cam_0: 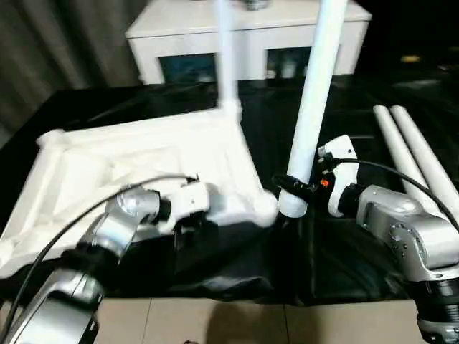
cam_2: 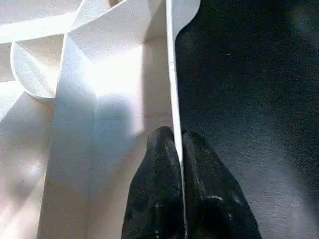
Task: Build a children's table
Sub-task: Insert table leg to table base
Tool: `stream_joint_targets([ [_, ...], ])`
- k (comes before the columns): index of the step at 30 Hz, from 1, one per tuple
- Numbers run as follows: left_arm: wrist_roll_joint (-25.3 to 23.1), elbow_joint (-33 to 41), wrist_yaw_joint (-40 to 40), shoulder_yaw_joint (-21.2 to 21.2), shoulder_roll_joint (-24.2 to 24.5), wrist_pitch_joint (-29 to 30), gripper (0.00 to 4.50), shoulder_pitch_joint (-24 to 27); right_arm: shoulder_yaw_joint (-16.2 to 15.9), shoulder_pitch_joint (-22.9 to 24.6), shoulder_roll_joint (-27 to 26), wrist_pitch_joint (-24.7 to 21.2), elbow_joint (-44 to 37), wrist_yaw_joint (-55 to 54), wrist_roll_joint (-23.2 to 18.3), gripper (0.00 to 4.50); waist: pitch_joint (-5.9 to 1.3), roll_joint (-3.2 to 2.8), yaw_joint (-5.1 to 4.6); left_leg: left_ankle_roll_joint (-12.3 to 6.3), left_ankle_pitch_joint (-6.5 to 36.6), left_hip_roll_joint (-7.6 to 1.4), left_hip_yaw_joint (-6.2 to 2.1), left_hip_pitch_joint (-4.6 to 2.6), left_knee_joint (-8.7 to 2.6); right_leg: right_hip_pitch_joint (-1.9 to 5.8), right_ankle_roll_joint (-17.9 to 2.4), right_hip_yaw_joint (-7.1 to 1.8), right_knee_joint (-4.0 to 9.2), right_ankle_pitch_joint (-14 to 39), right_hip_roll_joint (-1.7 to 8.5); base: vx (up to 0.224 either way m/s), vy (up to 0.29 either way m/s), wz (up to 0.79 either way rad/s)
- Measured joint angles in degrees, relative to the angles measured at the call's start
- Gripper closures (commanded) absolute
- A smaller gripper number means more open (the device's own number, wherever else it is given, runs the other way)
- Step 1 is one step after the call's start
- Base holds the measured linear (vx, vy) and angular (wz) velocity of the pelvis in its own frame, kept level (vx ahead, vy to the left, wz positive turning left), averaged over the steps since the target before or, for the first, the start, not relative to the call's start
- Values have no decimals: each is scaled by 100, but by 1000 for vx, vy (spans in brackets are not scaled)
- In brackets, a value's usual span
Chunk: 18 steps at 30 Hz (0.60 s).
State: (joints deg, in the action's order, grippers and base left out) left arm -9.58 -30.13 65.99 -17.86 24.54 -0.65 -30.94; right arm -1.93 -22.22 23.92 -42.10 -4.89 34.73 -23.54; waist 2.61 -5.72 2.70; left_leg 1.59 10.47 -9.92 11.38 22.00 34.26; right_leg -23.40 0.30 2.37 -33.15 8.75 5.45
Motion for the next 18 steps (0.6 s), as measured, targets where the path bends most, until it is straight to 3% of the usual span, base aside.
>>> stream_joint_targets([
  [2,40,344,-29,9,-2,164,450,188,23,-3,-14,4,0,7,-50,263,5,18,0,0,0,3,4,0,0,-1,1,-7,1,0,1,0,0,0],
  [4,75,498,-62,12,-41,285,400,267,25,-6,-32,7,0,19,-55,263,7,33,12,0,0,3,4,1,0,-2,1,-7,0,0,1,0,0,0],
  [9,428,858,-134,95,-221,548,346,339,23,-30,-105,23,22,36,-52,263,13,100,43,1,-1,-1,6,4,0,-11,0,-6,-8,0,-2,0,0,0],
  [18,406,605,-164,88,-167,520,340,78,14,-77,-123,115,55,58,-51,263,7,130,35,6,-4,0,6,3,2,-11,-1,-8,-9,-2,-2,0,0,0],
])
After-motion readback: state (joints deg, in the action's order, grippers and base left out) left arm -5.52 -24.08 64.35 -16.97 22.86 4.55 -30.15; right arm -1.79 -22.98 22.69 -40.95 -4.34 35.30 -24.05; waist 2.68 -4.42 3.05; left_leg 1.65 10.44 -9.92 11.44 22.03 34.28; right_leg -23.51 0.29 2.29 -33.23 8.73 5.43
